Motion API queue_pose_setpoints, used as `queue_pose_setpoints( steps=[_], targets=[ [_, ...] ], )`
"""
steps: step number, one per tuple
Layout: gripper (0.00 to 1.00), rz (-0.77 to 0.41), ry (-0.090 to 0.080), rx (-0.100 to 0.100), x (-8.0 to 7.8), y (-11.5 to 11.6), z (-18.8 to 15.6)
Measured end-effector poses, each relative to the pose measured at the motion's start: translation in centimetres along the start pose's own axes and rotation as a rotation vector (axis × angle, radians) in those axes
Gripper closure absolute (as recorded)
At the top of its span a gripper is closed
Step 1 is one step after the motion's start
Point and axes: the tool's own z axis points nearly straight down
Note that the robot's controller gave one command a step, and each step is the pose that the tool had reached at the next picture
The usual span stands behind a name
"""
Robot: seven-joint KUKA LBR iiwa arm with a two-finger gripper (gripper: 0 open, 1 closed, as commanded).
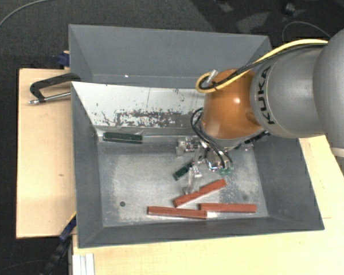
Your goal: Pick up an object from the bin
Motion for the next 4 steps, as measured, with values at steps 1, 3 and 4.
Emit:
queue_pose_setpoints(
  steps=[1,3,4],
  targets=[
    [1.00,-0.005,-0.001,-0.004,0.0,0.5,0.0],
    [0.00,-0.024,-0.006,-0.004,2.2,1.1,-21.7],
    [0.00,-0.152,0.007,-0.004,5.9,1.4,-9.2]
  ],
)
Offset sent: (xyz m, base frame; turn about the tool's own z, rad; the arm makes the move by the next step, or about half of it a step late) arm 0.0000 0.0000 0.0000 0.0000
